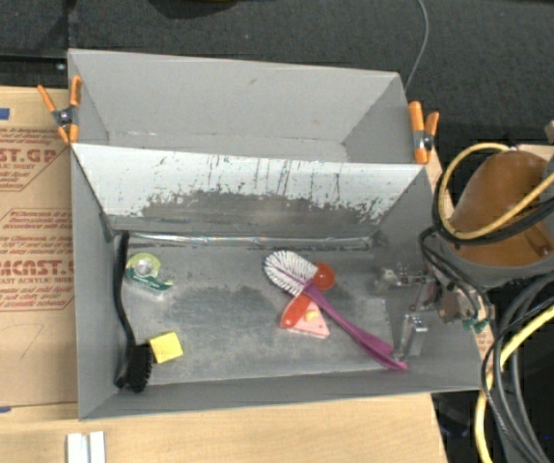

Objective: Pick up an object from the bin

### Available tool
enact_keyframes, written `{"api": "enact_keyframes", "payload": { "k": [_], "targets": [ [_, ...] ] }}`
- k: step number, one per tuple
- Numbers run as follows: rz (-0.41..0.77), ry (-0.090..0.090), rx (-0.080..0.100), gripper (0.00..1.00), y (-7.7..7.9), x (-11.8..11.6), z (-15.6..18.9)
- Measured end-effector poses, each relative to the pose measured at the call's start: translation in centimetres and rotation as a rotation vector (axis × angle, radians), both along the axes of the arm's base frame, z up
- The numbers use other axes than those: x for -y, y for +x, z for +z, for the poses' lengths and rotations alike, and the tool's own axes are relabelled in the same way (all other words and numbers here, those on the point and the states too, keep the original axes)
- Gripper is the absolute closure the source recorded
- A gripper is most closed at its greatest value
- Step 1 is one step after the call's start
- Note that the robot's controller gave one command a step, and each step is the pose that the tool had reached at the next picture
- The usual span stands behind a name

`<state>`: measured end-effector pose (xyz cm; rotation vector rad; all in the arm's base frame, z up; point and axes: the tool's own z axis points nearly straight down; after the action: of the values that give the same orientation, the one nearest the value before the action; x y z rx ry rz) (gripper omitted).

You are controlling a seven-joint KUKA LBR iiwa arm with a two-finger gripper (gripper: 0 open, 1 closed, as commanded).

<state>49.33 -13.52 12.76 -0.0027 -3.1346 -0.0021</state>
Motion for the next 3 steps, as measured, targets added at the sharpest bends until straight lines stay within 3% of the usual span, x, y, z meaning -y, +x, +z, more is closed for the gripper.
{"api": "enact_keyframes", "payload": {
  "k": [1, 2, 3],
  "targets": [
    [0.002, -0.001, 0.007, 0.0, 0.2, -0.1, 0.4],
    [-0.224, -0.002, 0.013, 0.0, -1.2, -0.8, -5.7],
    [-0.048, -0.002, 0.01, 0.0, -0.9, 1.0, -0.3]
  ]
}}
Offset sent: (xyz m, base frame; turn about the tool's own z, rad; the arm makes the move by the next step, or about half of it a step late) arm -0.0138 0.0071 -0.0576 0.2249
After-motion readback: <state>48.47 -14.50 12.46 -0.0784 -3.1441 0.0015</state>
